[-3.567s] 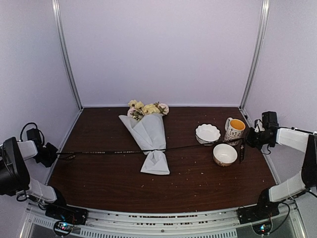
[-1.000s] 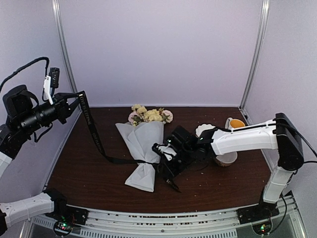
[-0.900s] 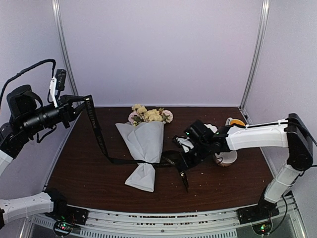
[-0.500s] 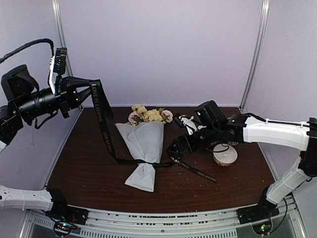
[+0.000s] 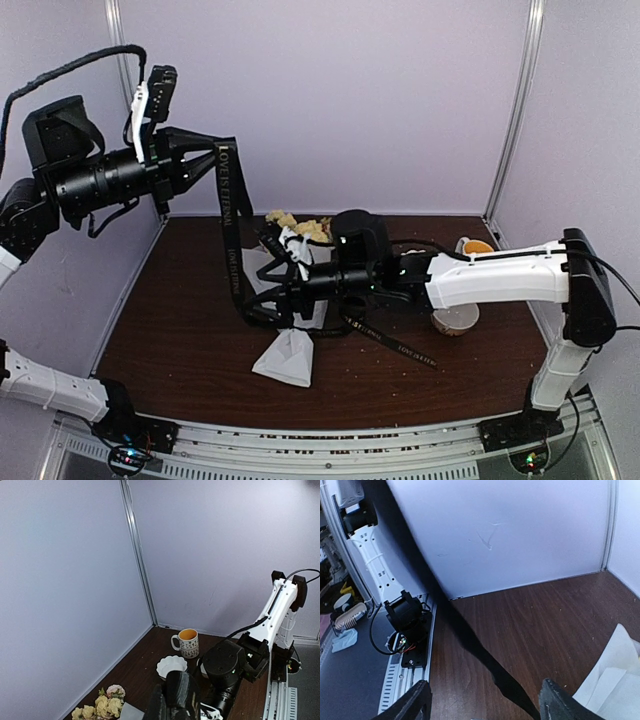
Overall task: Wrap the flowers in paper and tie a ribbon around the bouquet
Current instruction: Cross the half-tied ribbon over the folded bouquet.
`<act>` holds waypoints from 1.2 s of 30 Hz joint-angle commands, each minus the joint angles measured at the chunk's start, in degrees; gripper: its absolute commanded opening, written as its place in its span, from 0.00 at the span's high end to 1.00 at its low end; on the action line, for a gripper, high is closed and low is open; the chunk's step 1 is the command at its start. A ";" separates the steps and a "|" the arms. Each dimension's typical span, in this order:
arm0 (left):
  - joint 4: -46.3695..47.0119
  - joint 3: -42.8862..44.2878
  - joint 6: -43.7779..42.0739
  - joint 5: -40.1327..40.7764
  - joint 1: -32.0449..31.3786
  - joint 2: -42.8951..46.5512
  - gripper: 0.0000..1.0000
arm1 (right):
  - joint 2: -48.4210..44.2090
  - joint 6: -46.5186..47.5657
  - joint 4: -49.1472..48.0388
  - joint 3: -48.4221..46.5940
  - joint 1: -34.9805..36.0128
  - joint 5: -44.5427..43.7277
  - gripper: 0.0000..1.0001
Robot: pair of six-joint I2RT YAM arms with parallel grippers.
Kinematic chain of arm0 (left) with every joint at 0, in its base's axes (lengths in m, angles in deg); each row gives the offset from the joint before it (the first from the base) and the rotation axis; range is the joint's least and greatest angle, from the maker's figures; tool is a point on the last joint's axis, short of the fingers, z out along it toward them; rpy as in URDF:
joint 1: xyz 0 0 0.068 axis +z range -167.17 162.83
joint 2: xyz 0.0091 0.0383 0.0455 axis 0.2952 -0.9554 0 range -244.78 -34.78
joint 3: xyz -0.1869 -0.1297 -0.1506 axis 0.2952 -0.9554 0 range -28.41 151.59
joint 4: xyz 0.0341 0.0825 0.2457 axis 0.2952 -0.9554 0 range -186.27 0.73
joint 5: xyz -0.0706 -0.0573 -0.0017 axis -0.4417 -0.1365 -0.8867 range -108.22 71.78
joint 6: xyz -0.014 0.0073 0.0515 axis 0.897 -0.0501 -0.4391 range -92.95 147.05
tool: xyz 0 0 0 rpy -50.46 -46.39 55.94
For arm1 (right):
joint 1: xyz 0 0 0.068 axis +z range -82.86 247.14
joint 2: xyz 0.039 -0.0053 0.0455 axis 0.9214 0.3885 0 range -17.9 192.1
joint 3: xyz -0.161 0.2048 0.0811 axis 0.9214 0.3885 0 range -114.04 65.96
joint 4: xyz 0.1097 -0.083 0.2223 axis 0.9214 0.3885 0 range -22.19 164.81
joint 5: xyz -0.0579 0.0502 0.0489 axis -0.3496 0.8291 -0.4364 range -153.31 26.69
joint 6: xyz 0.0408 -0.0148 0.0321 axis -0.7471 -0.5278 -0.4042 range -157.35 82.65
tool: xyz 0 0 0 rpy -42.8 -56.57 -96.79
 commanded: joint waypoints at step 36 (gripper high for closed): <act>0.52 7.82 -0.58 21.29 -0.26 -6.57 1.00 | 10.36 -3.83 -10.96 -2.23 2.57 -1.29 1.00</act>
